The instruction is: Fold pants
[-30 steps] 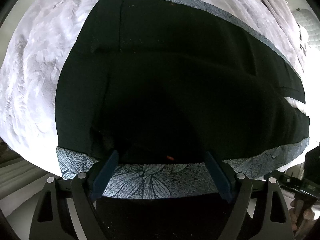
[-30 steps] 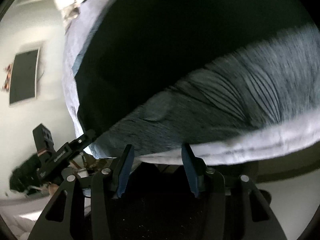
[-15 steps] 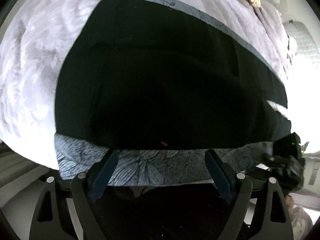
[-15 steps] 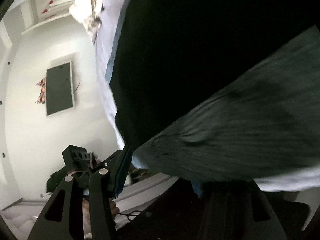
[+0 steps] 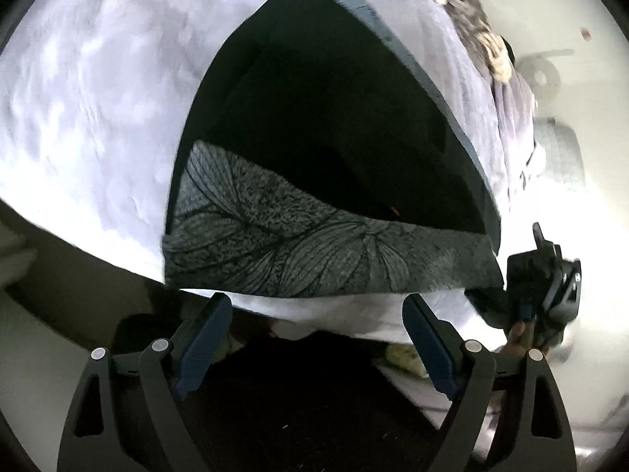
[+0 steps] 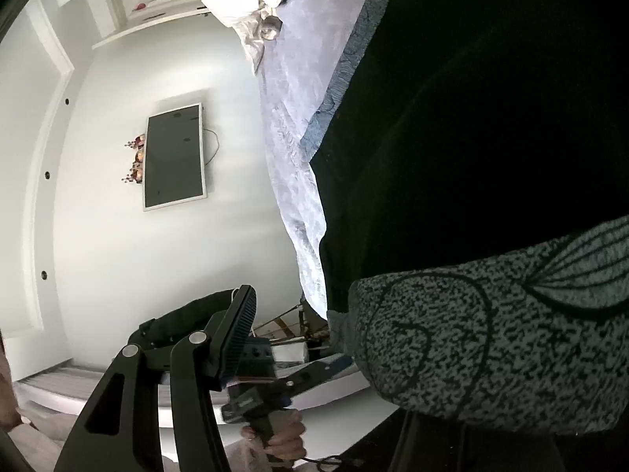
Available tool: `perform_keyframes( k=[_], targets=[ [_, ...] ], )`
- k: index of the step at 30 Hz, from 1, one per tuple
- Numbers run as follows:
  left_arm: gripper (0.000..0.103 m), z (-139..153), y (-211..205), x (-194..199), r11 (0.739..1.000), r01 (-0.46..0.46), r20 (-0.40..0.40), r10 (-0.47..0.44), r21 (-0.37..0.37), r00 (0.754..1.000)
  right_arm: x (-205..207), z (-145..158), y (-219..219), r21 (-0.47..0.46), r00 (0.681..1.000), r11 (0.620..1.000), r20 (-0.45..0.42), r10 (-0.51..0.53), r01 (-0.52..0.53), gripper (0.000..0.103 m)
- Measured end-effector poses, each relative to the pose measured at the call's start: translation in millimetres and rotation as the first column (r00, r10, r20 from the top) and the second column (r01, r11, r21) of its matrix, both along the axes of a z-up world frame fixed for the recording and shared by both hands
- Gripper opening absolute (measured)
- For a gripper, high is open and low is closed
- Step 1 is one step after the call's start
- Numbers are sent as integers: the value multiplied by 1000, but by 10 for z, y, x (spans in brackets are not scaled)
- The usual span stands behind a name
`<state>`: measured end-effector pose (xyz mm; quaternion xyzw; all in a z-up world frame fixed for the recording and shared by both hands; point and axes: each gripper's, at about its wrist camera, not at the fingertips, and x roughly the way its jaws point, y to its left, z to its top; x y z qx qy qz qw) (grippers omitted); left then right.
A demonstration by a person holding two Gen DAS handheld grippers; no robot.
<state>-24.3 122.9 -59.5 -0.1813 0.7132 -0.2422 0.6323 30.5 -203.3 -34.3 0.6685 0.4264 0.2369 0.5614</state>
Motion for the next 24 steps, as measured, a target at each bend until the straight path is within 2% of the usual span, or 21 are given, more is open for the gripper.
perform_keyframes(
  k=[3, 7, 9, 12, 14, 16, 18, 21, 24],
  targets=[
    [89, -152, -41, 52, 998, -57, -22, 56, -26, 998, -140, -41, -41, 1, 1000, 1000, -8, -2, 2, 62],
    [87, -241, -118, 183, 992, -126, -32, 127, 14, 991, -274, -118, -65, -19, 1000, 1000, -20, 23, -24, 62],
    [52, -242, -133, 215, 993, -110, -26, 111, 46, 993, -302, -156, -81, -27, 999, 999, -27, 27, -28, 62],
    [26, -158, -203, 214, 997, -58, 0, 58, 58, 998, -382, -234, -125, -63, 998, 997, -61, 30, -34, 62],
    [23, -71, -253, 241, 997, -29, 28, 27, 67, 999, -504, -347, -209, -87, 994, 996, -113, 12, -22, 60],
    [23, 13, -290, 270, 997, -7, 57, 2, 77, 998, -629, -437, -320, -99, 987, 995, -156, -25, 9, 48],
    [23, 58, -325, 312, 994, -1, 79, -7, 109, 997, -792, -572, -482, -108, 975, 992, -206, -82, 61, 12],
    [23, 130, -381, 359, 989, -39, 101, 25, 141, 995, -945, -722, -665, -101, 955, 989, -266, -133, 110, 8],
    [23, 226, -426, 331, 980, -79, 146, 53, 180, 988, -871, -595, -818, -118, 973, 991, -212, -93, 69, 7]
  ],
)
